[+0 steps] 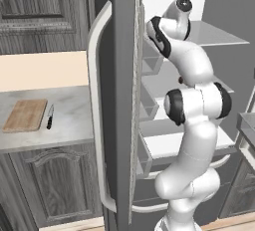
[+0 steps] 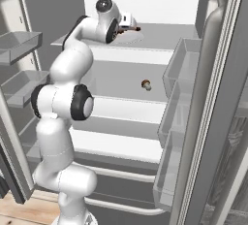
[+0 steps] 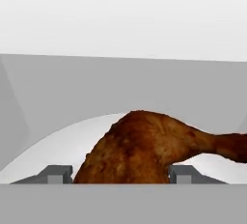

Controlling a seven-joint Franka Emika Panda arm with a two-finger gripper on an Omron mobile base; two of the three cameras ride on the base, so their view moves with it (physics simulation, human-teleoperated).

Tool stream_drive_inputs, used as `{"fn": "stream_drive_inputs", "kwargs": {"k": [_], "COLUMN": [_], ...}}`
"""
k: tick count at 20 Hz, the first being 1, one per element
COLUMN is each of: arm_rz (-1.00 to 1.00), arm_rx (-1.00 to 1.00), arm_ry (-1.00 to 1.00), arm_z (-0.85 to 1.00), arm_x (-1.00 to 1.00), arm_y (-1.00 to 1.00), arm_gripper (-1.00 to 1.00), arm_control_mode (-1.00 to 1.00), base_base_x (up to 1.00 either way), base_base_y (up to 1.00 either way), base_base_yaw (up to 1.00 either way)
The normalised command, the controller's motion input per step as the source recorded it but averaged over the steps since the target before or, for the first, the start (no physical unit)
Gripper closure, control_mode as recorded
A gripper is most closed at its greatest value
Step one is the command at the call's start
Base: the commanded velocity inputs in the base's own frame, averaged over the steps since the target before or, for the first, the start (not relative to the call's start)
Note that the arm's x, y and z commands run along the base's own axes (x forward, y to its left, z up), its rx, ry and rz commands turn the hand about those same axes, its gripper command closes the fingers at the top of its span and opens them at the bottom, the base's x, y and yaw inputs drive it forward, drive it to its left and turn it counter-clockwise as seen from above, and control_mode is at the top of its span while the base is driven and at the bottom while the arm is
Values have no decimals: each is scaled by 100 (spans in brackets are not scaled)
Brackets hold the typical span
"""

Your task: Retrieve the chicken drumstick from the fridge and place it on the cutting board.

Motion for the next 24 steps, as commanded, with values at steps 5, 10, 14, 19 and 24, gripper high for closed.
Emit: {"fn": "stream_drive_inputs", "kwargs": {"k": [5, 10, 14, 19, 24], "arm_rz": [1, 0, 0, 0, 0], "arm_rx": [0, 0, 0, 2, 4], "arm_ry": [-23, -15, -14, -8, -2], "arm_z": [17, 22, 14, 49, 39], "arm_x": [-51, -81, -95, -81, -83], "arm_y": [0, 0, 0, 0, 0], "arm_gripper": [100, 100, 100, 100, 100], "arm_control_mode": [-100, -100, -100, -100, -100], "base_base_x": [0, 0, 0, 0, 0], "base_base_y": [0, 0, 0, 0, 0], "base_base_yaw": [0, 0, 0, 0, 0]}}
